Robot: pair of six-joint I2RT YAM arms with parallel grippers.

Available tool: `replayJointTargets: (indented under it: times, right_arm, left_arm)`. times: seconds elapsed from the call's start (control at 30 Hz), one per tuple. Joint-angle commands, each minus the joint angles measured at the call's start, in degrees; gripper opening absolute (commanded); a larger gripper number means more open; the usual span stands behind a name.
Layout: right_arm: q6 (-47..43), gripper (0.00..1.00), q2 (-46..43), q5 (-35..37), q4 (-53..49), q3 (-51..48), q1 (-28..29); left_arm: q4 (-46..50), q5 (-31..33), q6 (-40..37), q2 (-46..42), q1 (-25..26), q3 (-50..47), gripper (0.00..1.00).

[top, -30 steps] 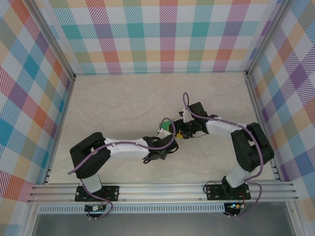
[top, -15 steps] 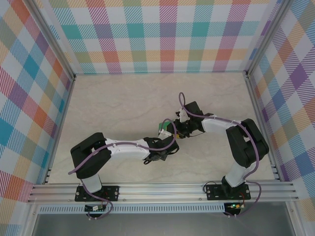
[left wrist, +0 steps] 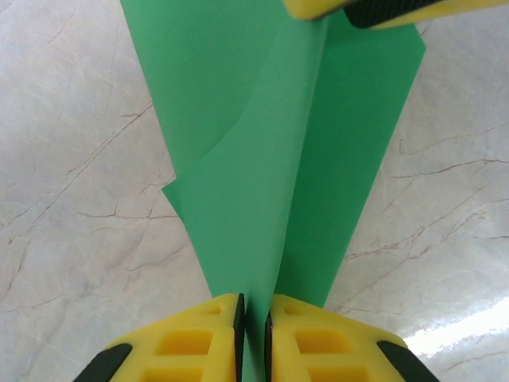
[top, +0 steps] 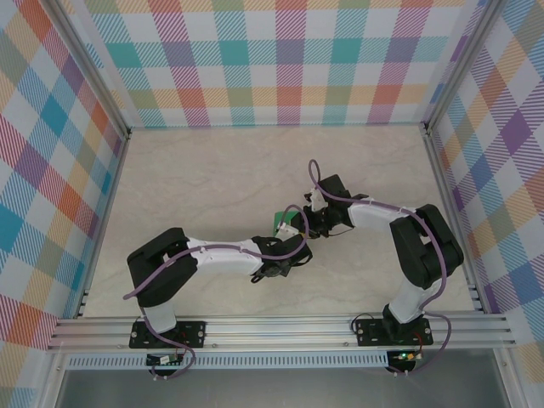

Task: Fold a paper plane with a square sheet of paper (pick it up from the middle)
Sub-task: Fourth fold the wing at the center of the table.

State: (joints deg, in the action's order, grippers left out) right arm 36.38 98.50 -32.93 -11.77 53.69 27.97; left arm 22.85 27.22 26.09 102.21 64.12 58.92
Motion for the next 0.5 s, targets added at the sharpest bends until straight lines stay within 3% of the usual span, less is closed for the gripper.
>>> replayJointTargets:
  times: [0.0,0.47]
  right_arm:
    - [-1.7,0.23,0.5,-0.4,-2.0,1.2,0.3]
    - [-2.0,0.13,0.7,-0.4,-2.4,1.7,0.3]
  left_arm:
    - [1.5,2.3,0.0,1.0,0.8,1.4,0.17]
    - [2.0,3.3,-0.1,1.9,0.8,1.3,0.17]
